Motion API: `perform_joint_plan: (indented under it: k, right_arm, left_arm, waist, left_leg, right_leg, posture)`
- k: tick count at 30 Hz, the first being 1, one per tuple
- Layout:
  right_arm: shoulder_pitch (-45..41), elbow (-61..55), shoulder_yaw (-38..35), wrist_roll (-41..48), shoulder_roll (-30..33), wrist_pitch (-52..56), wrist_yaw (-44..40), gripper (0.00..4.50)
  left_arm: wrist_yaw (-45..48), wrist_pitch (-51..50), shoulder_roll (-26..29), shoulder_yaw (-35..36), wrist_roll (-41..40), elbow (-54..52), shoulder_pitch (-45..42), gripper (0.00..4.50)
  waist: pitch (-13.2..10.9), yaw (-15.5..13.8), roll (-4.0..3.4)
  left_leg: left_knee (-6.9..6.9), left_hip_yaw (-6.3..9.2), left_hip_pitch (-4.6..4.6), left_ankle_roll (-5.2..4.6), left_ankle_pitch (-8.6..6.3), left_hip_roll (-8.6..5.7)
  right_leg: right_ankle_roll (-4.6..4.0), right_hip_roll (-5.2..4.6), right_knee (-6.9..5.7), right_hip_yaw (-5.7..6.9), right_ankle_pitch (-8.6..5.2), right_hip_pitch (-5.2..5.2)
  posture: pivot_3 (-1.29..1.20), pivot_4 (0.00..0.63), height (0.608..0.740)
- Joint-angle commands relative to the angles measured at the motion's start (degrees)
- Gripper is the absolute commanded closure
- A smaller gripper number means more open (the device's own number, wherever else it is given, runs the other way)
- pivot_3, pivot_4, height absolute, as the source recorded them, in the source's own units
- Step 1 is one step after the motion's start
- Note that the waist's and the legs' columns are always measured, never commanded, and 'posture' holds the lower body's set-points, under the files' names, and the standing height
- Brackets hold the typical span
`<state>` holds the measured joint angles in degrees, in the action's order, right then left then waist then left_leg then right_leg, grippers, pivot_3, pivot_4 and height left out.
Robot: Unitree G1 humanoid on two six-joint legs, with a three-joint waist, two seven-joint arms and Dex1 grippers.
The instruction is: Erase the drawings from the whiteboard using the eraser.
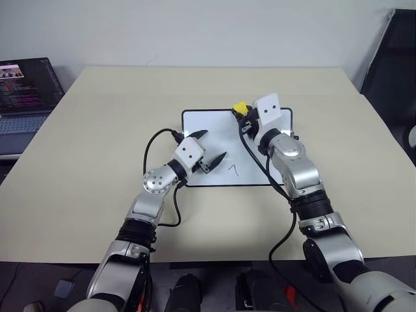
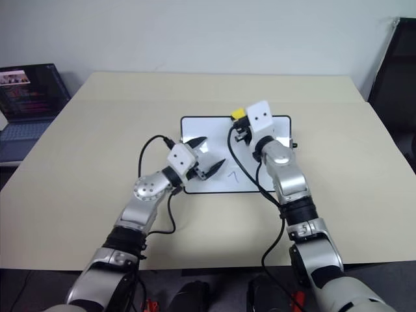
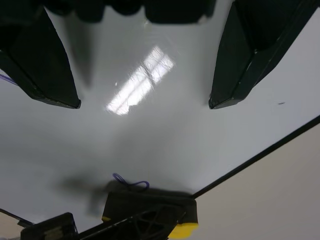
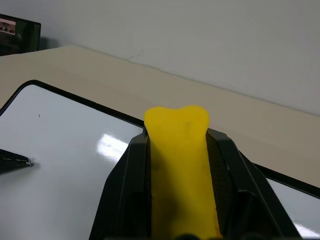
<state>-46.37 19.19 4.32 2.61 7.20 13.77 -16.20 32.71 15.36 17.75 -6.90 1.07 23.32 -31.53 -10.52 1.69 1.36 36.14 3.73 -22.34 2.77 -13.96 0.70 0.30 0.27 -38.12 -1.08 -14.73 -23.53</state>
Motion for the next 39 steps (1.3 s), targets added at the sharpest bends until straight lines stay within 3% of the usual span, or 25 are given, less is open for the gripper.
perform_joint_plan:
  k: [1, 15, 31, 39]
  right_arm:
    - [0.9, -1.0, 0.0, -0.7, 0.6, 0.9, 0.0, 3.35]
    - [9.1, -11.3, 1.9, -1.2, -0.6, 8.2, 0.4, 3.35]
    - [16.0, -18.8, 2.3, -1.7, 3.5, 15.2, -1.5, 3.35]
    - [13.6, -18.7, 0.8, -0.6, 1.9, 9.3, 0.0, 3.35]
  left_arm:
    - [-0.2, 0.4, 0.4, 0.7, -0.5, -2.8, -0.3, 0.00]
    - [0.4, 0.3, -0.1, 0.4, -0.5, -1.9, -1.2, 0.00]
    - [0.7, -0.3, -0.4, 0.1, -0.6, -2.7, -0.3, 0.00]
    - [0.9, 0.0, -0.8, -0.2, -0.5, -1.8, -0.9, 0.00]
  waist:
    - [0.0, 0.0, 0.00]
    - [0.0, 0.0, -0.01]
    - [0.0, 0.0, 0.01]
    - [0.0, 0.0, 0.01]
  left_leg:
    - [0.01, 0.02, 0.00, 0.00, 0.00, 0.00]
    - [0.04, 0.03, 0.06, 0.00, 0.01, -0.01]
    - [0.13, 0.01, 0.40, -0.07, 0.07, 0.00]
    - [0.19, 0.01, 0.40, -0.08, 0.08, -0.01]
  right_leg:
    - [-0.01, 0.01, 0.00, 0.01, 0.01, 0.01]
    - [-0.05, 0.05, -0.05, 0.02, 0.03, 0.04]
    - [0.17, 0.13, -0.09, -0.03, -0.10, 0.32]
    - [0.18, 0.14, -0.11, -0.03, -0.09, 0.33]
  posture:
    - [0.00, 0.150, 0.740]
    - [0.00, 0.150, 0.740]
    - [0.00, 0.150, 0.740]
    - [0.00, 0.150, 0.740]
